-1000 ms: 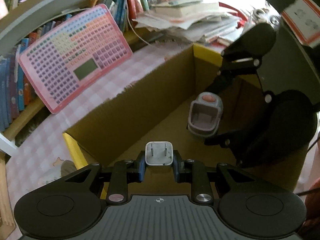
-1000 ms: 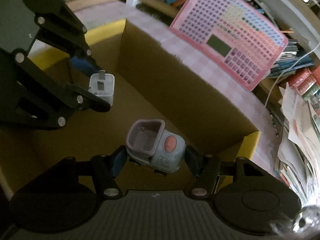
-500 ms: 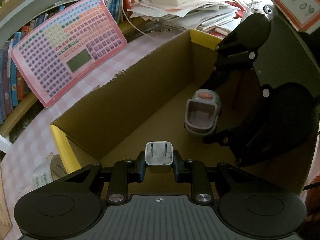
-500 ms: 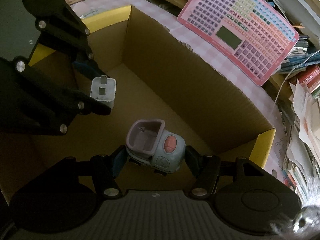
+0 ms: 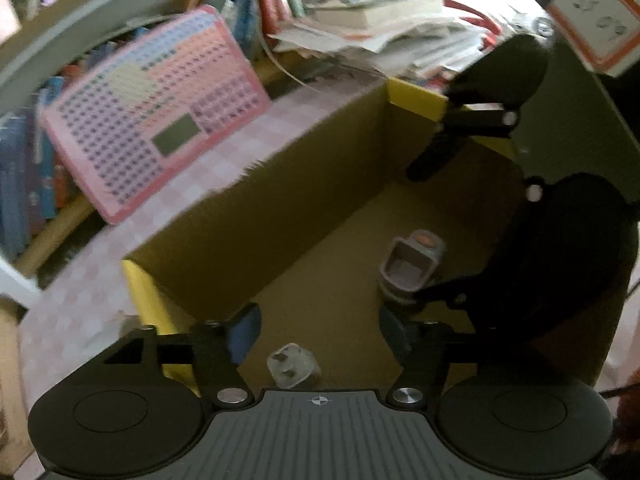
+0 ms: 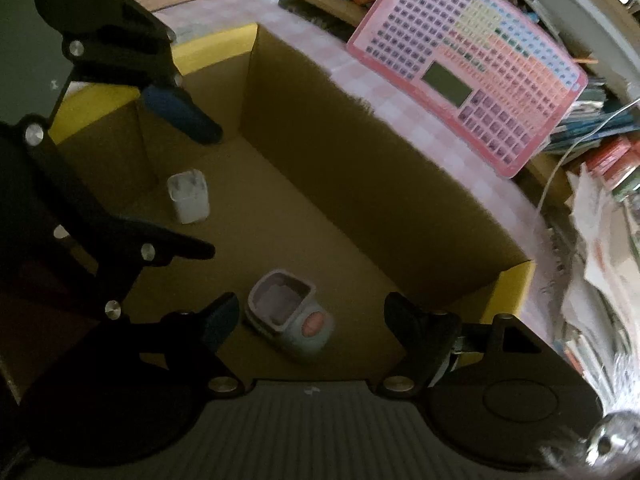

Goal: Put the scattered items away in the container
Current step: 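Lower both tools into the box and open them to release the items, then raise both tools out of the box and withdraw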

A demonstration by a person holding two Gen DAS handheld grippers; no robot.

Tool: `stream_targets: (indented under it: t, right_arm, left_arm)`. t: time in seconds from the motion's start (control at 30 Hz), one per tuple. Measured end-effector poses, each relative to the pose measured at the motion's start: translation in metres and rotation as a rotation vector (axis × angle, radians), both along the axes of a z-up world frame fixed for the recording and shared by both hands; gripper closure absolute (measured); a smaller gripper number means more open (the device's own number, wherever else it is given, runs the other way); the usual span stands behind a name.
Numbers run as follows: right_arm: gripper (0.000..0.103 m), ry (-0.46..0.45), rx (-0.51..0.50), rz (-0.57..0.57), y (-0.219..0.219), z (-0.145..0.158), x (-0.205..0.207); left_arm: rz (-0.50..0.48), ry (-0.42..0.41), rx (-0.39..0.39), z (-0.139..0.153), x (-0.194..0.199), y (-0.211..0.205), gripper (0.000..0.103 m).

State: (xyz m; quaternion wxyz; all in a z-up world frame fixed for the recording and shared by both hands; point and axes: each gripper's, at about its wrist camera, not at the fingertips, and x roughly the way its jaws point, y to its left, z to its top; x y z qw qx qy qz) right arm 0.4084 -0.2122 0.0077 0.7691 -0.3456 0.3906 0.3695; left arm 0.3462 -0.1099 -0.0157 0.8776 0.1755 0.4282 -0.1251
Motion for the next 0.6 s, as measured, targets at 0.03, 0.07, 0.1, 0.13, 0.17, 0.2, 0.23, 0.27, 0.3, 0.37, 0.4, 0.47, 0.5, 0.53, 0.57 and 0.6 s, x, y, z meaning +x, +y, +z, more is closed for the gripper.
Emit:
stream_targets:
  t: [0.03,0.07,0.1,0.13,0.17,0.2,0.23,0.27,0.3,0.37,0.4,0.47,0.5,0.53,0.57,0.6]
  right_arm:
    - [0.024,-0.008,0.01,-0.011,-0.001,0.003,-0.001]
    - [0.024,-0.015,0.024,-0.025,-0.004,0.007,-0.002]
    - [0.024,-0.023,0.039,-0.039,-0.006,0.012,-0.004]
    - [0.024,-0.033,0.053,-0.051,-0.008,0.017,-0.006]
    - [0.024,-0.046,0.068,-0.061,-0.011,0.022,-0.01]
    - [0.024,-0.06,0.083,-0.072,-0.013,0.027,-0.013]
    - [0.024,-0.074,0.099,-0.083,-0.016,0.032,-0.017]
    - [0.024,-0.088,0.117,-0.096,-0.019,0.037,-0.021]
    - [0.024,-0.101,0.135,-0.109,-0.022,0.043,-0.026]
    - [0.024,-0.13,0.171,-0.133,-0.029,0.053,-0.036]
    - [0.024,-0.141,0.184,-0.142,-0.031,0.057,-0.041]
    - [0.024,-0.161,0.21,-0.156,-0.036,0.065,-0.052]
    - [0.024,-0.171,0.22,-0.163,-0.039,0.069,-0.058]
    - [0.024,-0.18,0.226,-0.165,-0.041,0.072,-0.065]
    - [0.024,-0.189,0.231,-0.167,-0.043,0.075,-0.071]
    - [0.024,-0.198,0.237,-0.169,-0.047,0.078,-0.077]
  left_arm:
    - [0.016,-0.014,-0.001,0.003,-0.002,0.002,0.028]
    - [0.035,-0.03,-0.005,0.007,-0.004,0.004,0.025]
    - [0.051,-0.045,-0.01,0.011,-0.006,0.005,0.022]
    - [0.065,-0.061,-0.016,0.016,-0.008,0.006,0.021]
    - [0.078,-0.078,-0.024,0.021,-0.012,0.009,0.018]
    - [0.086,-0.093,-0.031,0.025,-0.015,0.01,0.017]
    - [0.092,-0.108,-0.039,0.03,-0.019,0.011,0.017]
    - [0.096,-0.124,-0.048,0.035,-0.024,0.012,0.017]
    - [0.101,-0.139,-0.054,0.04,-0.03,0.012,0.016]
    - [0.108,-0.168,-0.063,0.049,-0.041,0.011,0.015]
    - [0.11,-0.18,-0.067,0.053,-0.047,0.011,0.014]
    - [0.106,-0.2,-0.07,0.06,-0.061,0.009,0.013]
    - [0.1,-0.208,-0.07,0.063,-0.068,0.008,0.013]
    - [0.092,-0.214,-0.068,0.066,-0.076,0.007,0.013]
    - [0.084,-0.222,-0.064,0.069,-0.085,0.006,0.012]
    - [0.079,-0.228,-0.061,0.07,-0.091,0.005,0.012]
